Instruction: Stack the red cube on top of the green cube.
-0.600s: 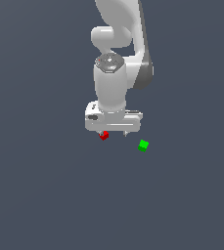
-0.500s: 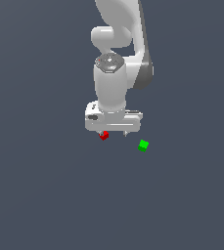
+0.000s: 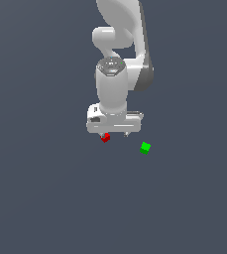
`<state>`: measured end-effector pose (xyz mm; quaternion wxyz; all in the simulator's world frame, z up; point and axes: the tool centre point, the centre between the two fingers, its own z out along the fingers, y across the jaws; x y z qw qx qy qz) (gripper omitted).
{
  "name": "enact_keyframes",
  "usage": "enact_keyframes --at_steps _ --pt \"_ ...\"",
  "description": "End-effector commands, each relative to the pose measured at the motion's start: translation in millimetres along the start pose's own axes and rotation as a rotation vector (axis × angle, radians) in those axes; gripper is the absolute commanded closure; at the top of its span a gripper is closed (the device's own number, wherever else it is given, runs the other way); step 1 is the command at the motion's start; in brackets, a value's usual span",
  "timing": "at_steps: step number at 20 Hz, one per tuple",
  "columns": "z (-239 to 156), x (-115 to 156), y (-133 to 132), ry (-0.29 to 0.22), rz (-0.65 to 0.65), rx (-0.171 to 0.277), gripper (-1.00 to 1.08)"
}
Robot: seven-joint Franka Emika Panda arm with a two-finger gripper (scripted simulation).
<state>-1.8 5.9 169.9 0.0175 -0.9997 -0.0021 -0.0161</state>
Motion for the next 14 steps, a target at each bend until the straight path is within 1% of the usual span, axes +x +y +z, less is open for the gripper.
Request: enact_keyframes --at_steps 1,6,14 --pt "5.4 -6.2 0.9 -0.003 -0.035 -0.001 -0.92" --pt "20.0 -23.0 4.4 -0.009 -0.132 -0.004 -0.92" --pt "49.8 -56.0 17.2 -0.023 -0.331 -0.011 -0.92"
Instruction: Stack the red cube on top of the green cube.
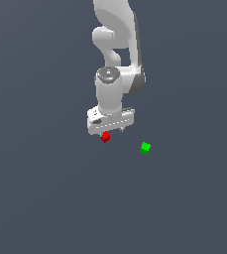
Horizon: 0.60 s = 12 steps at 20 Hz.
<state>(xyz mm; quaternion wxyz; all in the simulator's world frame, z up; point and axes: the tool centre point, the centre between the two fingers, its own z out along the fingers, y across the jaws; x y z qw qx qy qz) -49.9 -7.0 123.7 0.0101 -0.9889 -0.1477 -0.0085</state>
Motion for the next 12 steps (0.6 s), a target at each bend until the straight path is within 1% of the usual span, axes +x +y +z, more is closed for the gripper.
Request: enact_keyframes --at_steps 1,7,12 --pt "9.7 -11.1 1.8 -0.004 -0.064 -0.002 -0.92" --pt "30.3 -33.9 8.9 -0.013 -0.199 -0.007 -0.92" --pt "42.3 -46.4 15.1 -0.018 -0.278 -0.01 -0.92"
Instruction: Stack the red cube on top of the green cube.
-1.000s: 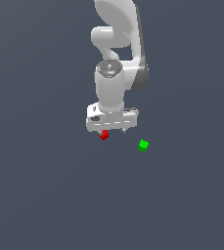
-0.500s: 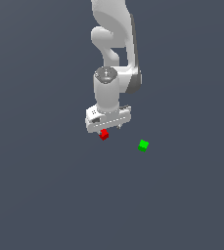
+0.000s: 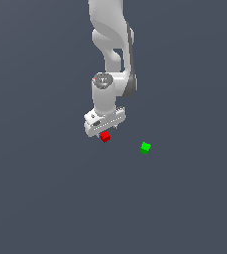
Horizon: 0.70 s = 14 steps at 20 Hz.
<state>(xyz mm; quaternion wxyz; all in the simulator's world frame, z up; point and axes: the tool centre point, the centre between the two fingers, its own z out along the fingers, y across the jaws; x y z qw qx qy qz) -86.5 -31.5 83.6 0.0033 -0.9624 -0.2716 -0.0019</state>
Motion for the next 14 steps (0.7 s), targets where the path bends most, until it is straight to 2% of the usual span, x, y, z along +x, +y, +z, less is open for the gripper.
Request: enact_keyframes --at_steps 1,14 --pt "5.3 -5.8 1.4 -0.002 -0.036 -0.002 -0.92" --pt "15.6 -14.1 4.6 -0.006 -0.082 -0.004 -0.92"
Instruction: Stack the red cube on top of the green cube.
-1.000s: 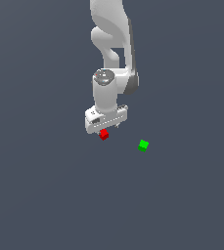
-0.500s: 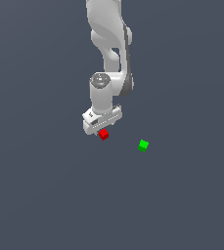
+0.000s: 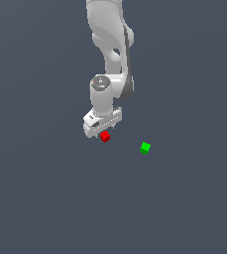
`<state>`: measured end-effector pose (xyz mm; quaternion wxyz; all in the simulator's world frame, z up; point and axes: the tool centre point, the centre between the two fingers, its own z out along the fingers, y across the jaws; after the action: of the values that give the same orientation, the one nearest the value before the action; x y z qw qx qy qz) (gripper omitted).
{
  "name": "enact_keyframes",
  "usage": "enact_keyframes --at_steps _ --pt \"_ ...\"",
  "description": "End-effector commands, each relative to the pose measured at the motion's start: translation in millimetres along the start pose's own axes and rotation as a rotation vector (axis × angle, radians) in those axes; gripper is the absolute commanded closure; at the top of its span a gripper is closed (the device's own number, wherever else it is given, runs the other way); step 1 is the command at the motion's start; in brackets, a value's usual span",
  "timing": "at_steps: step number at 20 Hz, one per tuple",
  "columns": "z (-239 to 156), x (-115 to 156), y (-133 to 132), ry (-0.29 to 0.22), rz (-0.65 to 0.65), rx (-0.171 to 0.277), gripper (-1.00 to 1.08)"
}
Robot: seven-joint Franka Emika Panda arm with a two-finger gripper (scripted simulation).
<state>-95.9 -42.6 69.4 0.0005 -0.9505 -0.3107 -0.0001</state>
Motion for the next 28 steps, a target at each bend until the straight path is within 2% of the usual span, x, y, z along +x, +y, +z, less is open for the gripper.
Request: enact_keyframes --at_steps 1,10,16,17,28 --pt "3.7 -0.3 0.0 0.0 0.0 0.0 -0.92" --pt "40.1 -1.0 -0.1 0.0 -0.004 -0.001 -0.92" --pt "49.6 -0.7 0.6 -0.001 -0.004 -0.001 -0.92" --pt "49.6 -0.7 0.6 -0.001 -0.004 -0.001 1.08" --pt "48.9 -1.0 1.0 0.0 -0.004 -0.002 1.08"
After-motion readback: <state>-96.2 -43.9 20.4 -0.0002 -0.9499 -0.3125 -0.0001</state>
